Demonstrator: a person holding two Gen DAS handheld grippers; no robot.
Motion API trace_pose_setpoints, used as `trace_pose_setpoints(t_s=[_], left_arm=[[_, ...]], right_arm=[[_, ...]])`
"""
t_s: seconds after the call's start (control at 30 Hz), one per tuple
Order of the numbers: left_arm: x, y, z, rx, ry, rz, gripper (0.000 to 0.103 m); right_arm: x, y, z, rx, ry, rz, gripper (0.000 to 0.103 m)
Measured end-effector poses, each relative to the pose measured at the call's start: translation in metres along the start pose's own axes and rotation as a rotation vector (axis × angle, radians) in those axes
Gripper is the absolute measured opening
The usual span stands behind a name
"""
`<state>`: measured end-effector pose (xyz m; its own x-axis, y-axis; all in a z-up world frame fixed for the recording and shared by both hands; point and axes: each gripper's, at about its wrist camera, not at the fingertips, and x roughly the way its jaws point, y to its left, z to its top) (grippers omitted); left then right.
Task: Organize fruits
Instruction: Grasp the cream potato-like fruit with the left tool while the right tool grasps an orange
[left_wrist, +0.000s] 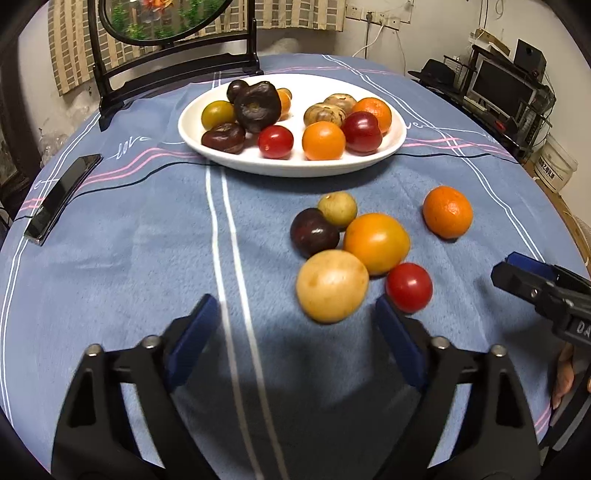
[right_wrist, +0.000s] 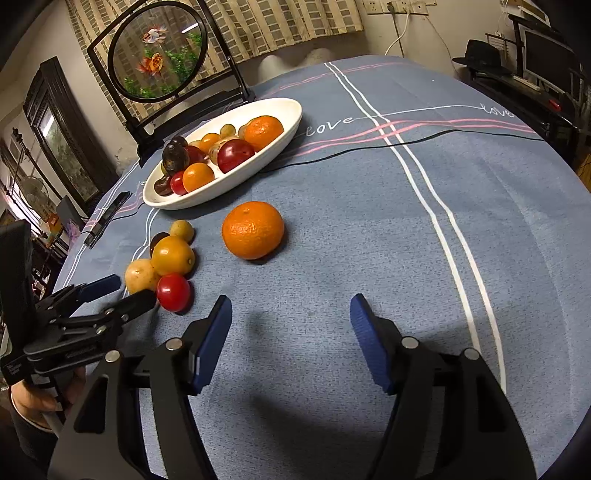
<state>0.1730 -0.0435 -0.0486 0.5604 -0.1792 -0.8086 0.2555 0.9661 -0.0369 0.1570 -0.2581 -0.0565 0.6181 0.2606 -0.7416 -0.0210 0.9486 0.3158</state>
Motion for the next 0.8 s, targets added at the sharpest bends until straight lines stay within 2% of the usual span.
trace_pose_setpoints(t_s=[0.17,0.2,0.47,0.57,0.7,0.8], left_arm=[[0.001,-0.001,0.003,-0.006,-0.004,-0.029,0.039],[0.001,0.0,0.003,-0.009,-0.006,-0.032,0.037],[0.001,0.012,0.0,-0.057,-0.01,-0.099,0.037],[0.001,0.014,-0.001,-0.066,-0.009,-0.11,0.037],[0.002,0.012,-0.002,-0.065,-0.008,-0.109,0.037],[0.002,0.015,-0.002,-0.072,-0.008,-0.118,0.037]], right_arm=[[0.0,-0.001,0.0,0.0,0.001,0.006,0.069],[0.0,-0.001,0.0,-0.001,0.002,0.007,0.069],[0.003,0.008,0.003,-0.039,0.02,-0.02,0.073],[0.009,0.016,0.009,-0.086,0.046,-0.036,0.073],[0.019,0.033,0.025,-0.186,0.033,-0.111,0.073],[0.031,0.045,0.036,-0.243,0.049,-0.135,0.073]])
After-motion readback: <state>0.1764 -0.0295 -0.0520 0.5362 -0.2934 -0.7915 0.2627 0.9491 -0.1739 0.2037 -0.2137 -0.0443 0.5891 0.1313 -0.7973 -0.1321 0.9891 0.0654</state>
